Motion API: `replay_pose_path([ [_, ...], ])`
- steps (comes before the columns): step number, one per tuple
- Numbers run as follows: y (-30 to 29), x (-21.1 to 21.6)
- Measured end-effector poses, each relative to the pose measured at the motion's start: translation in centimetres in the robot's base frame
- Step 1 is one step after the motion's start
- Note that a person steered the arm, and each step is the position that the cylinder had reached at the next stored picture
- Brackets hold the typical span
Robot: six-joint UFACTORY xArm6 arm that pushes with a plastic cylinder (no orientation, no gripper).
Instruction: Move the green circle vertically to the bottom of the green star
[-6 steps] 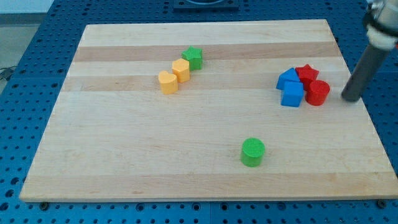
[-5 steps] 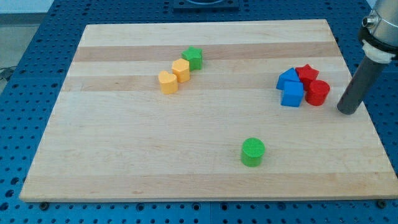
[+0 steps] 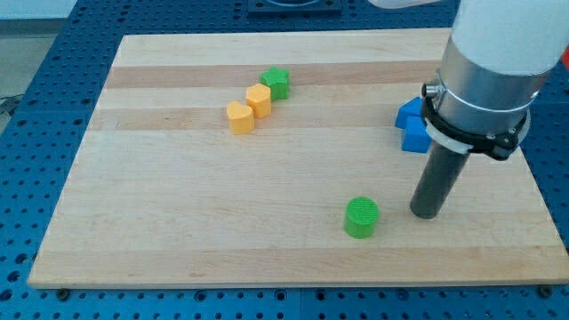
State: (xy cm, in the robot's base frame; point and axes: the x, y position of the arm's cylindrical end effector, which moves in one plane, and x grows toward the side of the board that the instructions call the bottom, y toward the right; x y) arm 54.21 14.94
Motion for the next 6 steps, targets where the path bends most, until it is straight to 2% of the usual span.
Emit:
replay_pose_path([
  [2,-3.2,0.3],
  [4,-9.1,1.7],
  [5,-13.8,1.2],
  [6,-17.7,-1.4],
])
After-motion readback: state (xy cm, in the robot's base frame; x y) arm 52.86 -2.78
